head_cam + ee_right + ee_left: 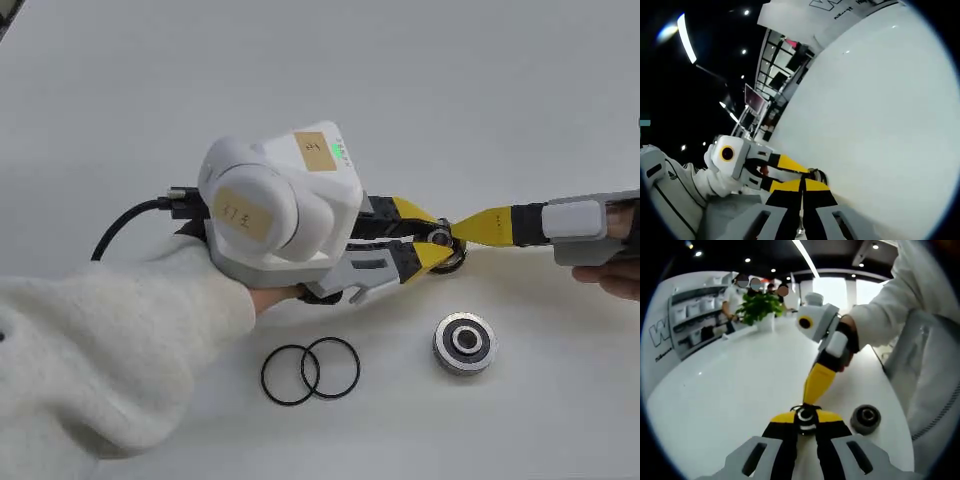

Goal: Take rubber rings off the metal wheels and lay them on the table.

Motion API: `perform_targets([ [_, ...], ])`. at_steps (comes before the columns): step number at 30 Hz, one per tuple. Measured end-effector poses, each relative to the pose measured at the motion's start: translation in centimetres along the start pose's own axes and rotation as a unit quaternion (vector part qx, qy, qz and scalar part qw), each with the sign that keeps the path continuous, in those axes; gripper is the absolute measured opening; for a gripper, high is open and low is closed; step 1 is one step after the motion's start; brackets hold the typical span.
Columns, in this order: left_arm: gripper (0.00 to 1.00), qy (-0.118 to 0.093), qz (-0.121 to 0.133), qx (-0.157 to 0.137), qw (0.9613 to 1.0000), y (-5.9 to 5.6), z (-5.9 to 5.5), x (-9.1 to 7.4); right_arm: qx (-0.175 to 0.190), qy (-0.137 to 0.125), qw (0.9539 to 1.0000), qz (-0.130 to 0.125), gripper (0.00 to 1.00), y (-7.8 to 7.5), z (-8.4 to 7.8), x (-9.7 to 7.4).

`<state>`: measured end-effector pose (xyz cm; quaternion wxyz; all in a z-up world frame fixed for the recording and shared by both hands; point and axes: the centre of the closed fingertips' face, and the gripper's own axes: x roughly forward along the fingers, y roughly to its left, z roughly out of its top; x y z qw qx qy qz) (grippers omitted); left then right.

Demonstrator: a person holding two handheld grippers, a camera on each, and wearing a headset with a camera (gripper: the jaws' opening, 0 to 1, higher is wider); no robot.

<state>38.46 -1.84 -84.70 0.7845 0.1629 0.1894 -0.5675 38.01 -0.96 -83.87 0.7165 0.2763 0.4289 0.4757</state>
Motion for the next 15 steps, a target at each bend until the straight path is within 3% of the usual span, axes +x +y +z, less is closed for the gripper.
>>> perform_targets([
  [15,0.14,-0.008,0.002,-0.001,1.0,0.0,-0.01,0.0,-0.017,0.002,0.9997,0.018,0.0,1.05,-0.04,0.38],
])
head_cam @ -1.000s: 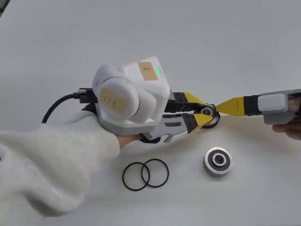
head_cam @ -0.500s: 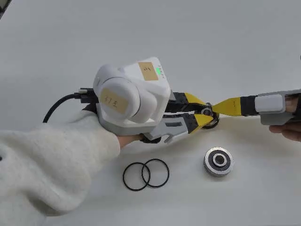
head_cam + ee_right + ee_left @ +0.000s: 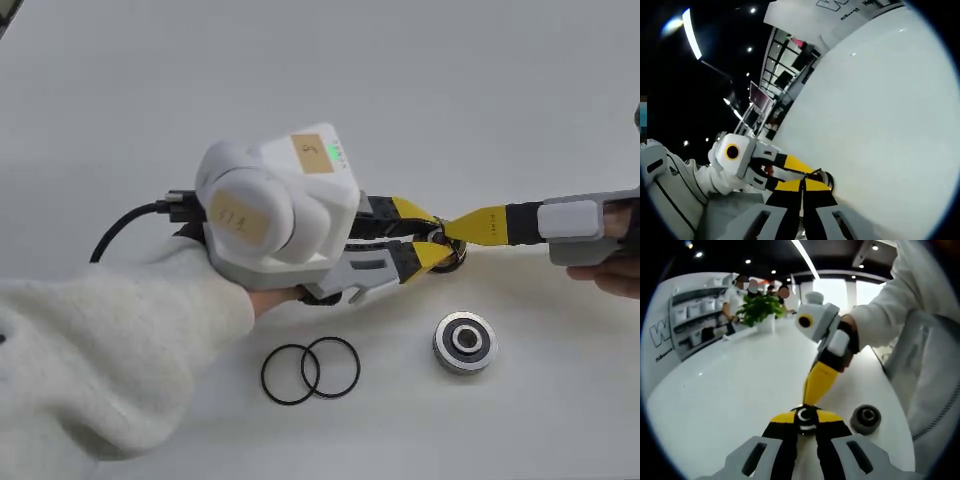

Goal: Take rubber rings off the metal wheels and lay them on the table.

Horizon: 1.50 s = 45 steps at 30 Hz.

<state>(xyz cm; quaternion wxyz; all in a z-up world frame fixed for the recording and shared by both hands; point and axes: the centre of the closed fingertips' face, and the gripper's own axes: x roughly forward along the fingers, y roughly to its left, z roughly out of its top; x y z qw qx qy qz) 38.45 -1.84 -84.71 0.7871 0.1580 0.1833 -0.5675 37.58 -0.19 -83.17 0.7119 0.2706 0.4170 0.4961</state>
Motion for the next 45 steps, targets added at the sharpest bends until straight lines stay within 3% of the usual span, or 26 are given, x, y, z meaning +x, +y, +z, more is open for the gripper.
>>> perform_targets([
  [5,0.14,0.002,0.004,-0.003,1.0,0.1,0.0,-0.1,0.015,-0.015,0.9997,0.014,0.0,-0.1,0.6,-0.6],
  [10,0.14,0.008,0.006,0.003,0.9999,0.0,0.1,-0.2,0.015,-0.027,0.9995,0.009,0.0,-0.2,1.0,-0.7],
  [14,0.11,0.009,0.0,0.01,0.9999,-0.4,0.4,-0.7,0.002,-0.019,0.9998,-0.002,0.0,-0.5,0.8,-0.7],
  [21,0.22,-0.01,0.005,-0.005,0.9999,0.0,2.1,-2.3,-0.005,-0.012,0.9998,-0.015,0.0,-0.6,0.8,-1.0],
  [27,0.3,-0.014,0.012,-0.012,0.9997,0.2,3.4,-4.1,-0.015,-0.01,0.9996,-0.02,0.0,-0.1,1.2,-1.5],
  [31,0.38,-0.024,0.017,-0.006,0.9995,0.0,4.9,-5.8,-0.026,-0.01,0.9994,-0.021,0.0,0.5,1.5,-2.0],
  [35,0.44,-0.046,0.02,-0.018,0.9986,-0.1,6.7,-7.6,-0.033,-0.009,0.9992,-0.021,0.0,1.1,1.5,-2.2],
  [45,0.55,-0.052,0.041,-0.01,0.9977,-0.1,7.5,-11.0,-0.053,-0.006,0.9985,-0.016,0.0,2.7,1.6,-2.8],
])
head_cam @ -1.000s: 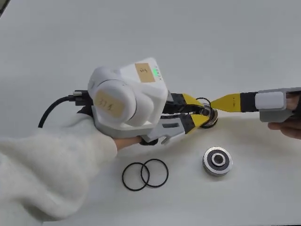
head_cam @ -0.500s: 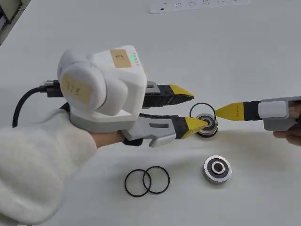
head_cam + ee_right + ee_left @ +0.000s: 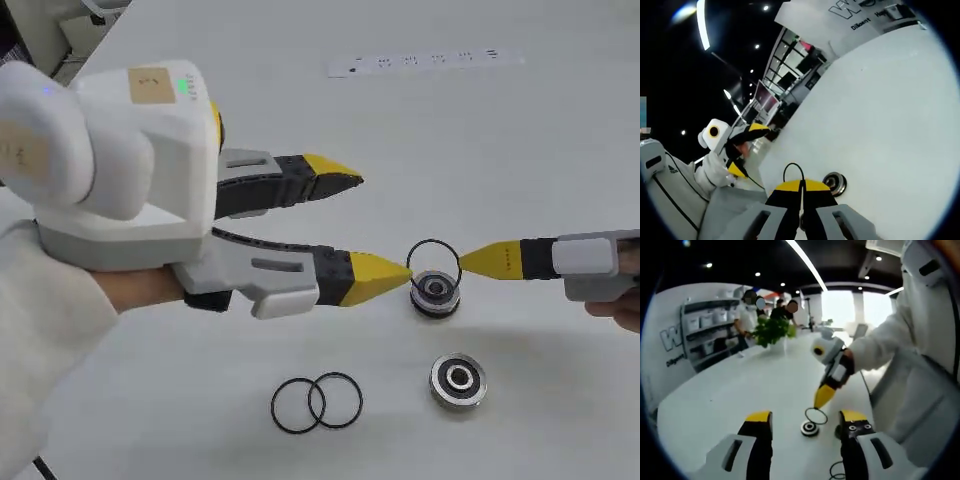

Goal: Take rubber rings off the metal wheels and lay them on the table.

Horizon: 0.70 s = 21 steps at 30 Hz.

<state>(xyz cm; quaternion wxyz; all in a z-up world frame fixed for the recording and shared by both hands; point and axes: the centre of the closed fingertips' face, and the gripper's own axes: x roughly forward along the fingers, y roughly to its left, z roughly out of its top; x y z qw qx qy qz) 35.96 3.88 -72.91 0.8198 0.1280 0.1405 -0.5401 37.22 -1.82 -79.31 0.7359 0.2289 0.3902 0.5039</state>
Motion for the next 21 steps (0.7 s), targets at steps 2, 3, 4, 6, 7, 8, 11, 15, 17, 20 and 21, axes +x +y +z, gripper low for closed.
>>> perform_targets([
  [2,0.57,-0.001,0.002,0.002,1.0,-0.2,0.2,-0.7,-0.006,0.004,1.0,-0.001,0.0,0.2,0.0,-0.2],
  [3,0.57,0.0,0.003,0.003,1.0,-0.3,0.1,-1.0,-0.008,0.006,1.0,-0.002,0.0,0.3,0.0,-0.2],
  [4,0.57,0.004,0.006,0.005,1.0,-0.4,0.0,-1.5,-0.011,0.007,0.9999,-0.001,0.0,0.4,0.1,-0.3],
  [6,0.59,0.007,0.009,0.006,0.9999,-0.6,0.0,-2.1,-0.014,0.008,0.9999,-0.001,0.0,0.7,0.1,-0.3],
  [7,0.6,0.008,0.011,0.008,0.9999,-0.7,0.0,-2.6,-0.017,0.009,0.9998,0.0,0.0,0.9,0.1,-0.4],
  [8,0.61,0.009,0.013,0.009,0.9998,-0.7,0.0,-2.9,-0.018,0.01,0.9998,0.001,0.0,1.0,0.1,-0.4],
  [11,0.63,0.025,0.017,0.016,0.9994,-1.1,-0.7,-4.2,-0.026,0.014,0.9996,0.001,0.0,1.6,0.1,-0.4],
  [15,0.69,0.025,0.024,0.004,0.9994,-1.7,-1.2,-5.5,-0.033,0.015,0.9994,0.002,0.0,2.4,-0.1,-0.6],
  [17,0.73,0.03,0.023,-0.005,0.9993,-2.2,-1.8,-6.1,-0.035,0.015,0.9993,0.001,0.0,2.8,-0.2,-0.7],
  [20,0.75,0.028,0.031,-0.01,0.9991,-2.7,-2.3,-7.0,-0.036,0.019,0.9992,0.002,0.0,3.3,-0.6,-0.7],
  [21,0.76,0.028,0.032,-0.013,0.999,-2.8,-2.5,-7.2,-0.037,0.02,0.9991,0.001,0.0,3.4,-0.7,-0.7],
])
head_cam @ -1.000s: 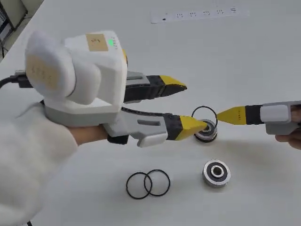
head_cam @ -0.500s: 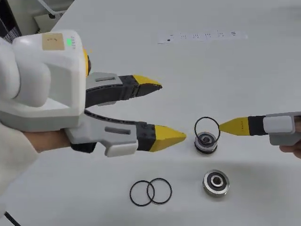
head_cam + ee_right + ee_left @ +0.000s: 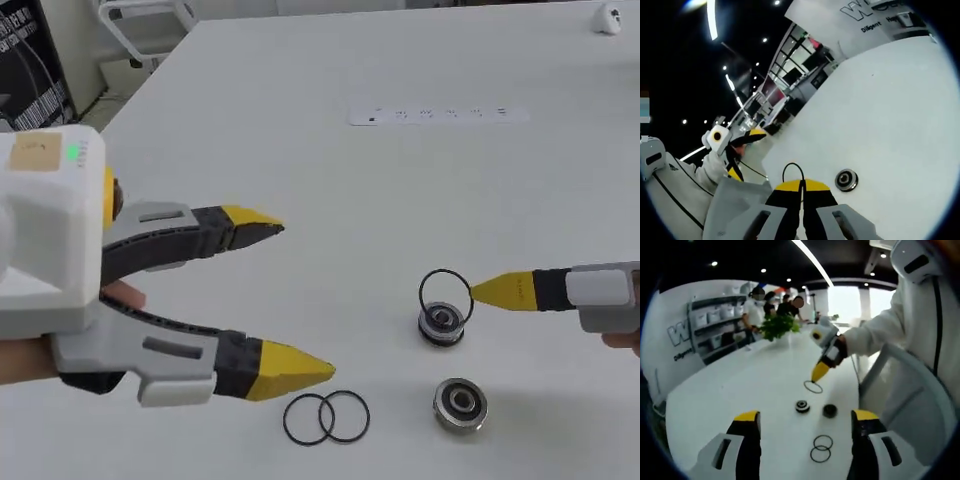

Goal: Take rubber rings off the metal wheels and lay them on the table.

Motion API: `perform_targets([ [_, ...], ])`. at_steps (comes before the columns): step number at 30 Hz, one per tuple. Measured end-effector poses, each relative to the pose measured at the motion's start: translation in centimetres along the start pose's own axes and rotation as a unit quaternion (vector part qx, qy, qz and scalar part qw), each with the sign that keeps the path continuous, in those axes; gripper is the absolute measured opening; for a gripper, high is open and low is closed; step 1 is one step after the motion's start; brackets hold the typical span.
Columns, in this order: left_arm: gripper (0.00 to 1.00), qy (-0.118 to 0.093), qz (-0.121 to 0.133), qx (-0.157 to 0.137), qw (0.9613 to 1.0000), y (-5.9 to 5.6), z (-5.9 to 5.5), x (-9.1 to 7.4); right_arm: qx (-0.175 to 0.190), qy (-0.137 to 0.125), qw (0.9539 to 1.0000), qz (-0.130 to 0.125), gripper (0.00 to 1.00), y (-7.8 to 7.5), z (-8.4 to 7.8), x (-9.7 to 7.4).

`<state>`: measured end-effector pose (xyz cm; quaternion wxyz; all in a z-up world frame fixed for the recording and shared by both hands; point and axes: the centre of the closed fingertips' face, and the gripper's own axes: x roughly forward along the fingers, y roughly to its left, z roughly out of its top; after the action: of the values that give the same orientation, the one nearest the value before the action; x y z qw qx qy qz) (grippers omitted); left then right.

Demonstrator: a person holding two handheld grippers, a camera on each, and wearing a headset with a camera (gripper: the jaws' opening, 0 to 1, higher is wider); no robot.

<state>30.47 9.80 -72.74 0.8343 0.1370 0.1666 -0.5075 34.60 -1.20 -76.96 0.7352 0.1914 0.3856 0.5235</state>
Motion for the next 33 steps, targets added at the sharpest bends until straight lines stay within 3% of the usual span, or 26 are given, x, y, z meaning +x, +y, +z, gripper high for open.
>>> perform_targets([
  [4,0.87,0.003,0.022,-0.013,0.9997,0.0,-1.1,-0.8,-0.004,0.005,1.0,0.0,0.0,0.5,-0.4,0.0],
  [14,0.9,0.014,0.04,-0.046,0.9981,-1.4,-3.7,-2.5,-0.014,0.026,0.9996,-0.001,0.0,1.9,-1.7,0.4],
  [26,0.96,0.012,0.071,-0.073,0.9947,-1.5,-5.4,-3.7,-0.031,0.072,0.9969,0.001,0.0,2.6,-3.3,1.7],
  [33,1.0,0.006,0.06,-0.102,0.9929,-2.6,-5.9,-3.3,-0.037,0.092,0.995,0.001,0.0,2.6,-4.0,2.5],
])
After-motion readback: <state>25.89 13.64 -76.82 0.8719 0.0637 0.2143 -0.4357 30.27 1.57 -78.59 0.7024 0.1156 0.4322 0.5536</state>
